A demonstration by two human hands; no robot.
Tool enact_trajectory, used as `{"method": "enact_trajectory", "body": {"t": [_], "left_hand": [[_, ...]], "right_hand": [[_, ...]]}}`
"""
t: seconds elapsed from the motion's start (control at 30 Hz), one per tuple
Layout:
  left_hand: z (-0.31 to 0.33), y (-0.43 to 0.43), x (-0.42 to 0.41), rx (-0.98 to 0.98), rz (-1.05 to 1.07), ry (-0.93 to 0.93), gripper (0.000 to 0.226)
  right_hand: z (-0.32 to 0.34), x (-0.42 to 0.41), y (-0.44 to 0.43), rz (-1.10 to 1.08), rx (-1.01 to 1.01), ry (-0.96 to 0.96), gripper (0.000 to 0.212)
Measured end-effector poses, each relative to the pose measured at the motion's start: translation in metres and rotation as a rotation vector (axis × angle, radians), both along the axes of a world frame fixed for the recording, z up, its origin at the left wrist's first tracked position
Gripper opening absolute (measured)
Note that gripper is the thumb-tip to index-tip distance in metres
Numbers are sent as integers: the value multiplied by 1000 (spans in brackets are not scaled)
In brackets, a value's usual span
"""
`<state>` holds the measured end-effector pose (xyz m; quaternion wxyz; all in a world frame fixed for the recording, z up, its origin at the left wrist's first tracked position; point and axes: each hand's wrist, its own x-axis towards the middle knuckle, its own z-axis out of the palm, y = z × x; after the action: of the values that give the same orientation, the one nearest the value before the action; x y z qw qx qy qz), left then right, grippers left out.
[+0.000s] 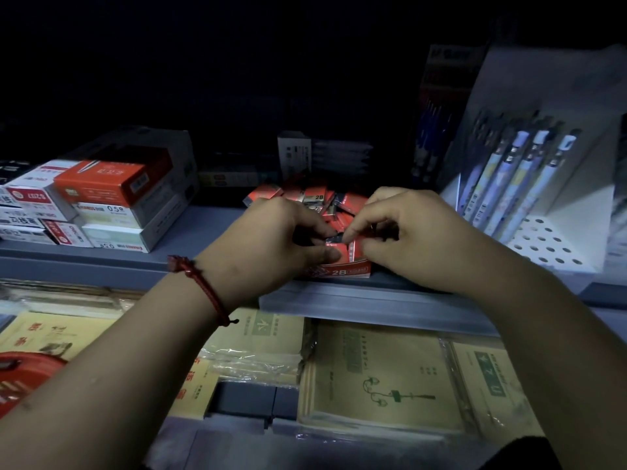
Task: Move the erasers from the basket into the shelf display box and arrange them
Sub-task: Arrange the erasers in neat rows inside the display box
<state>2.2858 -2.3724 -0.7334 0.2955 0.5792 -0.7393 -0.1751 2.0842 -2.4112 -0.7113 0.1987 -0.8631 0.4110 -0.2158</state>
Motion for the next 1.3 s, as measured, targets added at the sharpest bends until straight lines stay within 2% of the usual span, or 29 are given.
{"method": "enact_trajectory", "body": {"t": [0.1, 0.2, 0.37, 0.5, 0.63, 0.77, 0.87, 0.97, 1.07, 1.2, 1.3], "left_hand": [[1, -1, 1, -43, 0, -102, 18], [2, -2, 4, -105, -35, -183, 21], [-1, -6, 10, -148, -149, -224, 18], [-4, -5, 12, -119, -236, -245, 38], [-8, -2, 15, -187, -235, -198, 34], [-1, -1, 21, -309, -175, -163, 15], [5, 4, 33, -345, -19, -111, 8], [4, 5, 47, -301, 121, -23, 21], [-2, 5, 57, -221, 172, -23, 31], [-7, 8, 61, -158, 212, -6, 17], [-9, 9, 62, -124, 226, 7, 11]], "right_hand": [[1, -2, -1, -49, 23, -30, 23], [1, -1, -2, -70, 0, 31, 19], [-4, 4, -7, -24, -23, 70, 9], [-7, 4, -10, 10, 24, 89, 12], [-10, 2, -9, 14, 38, 52, 9], [-16, 3, -10, -60, -30, -91, 12], [-18, 8, -9, -90, -117, -154, 12], [-18, 16, -7, -60, -174, -186, 11], [-20, 26, -5, -8, -163, -179, 11], [-23, 39, -3, -3, -188, -175, 18], [-23, 51, -1, 17, -218, -184, 34]]}}
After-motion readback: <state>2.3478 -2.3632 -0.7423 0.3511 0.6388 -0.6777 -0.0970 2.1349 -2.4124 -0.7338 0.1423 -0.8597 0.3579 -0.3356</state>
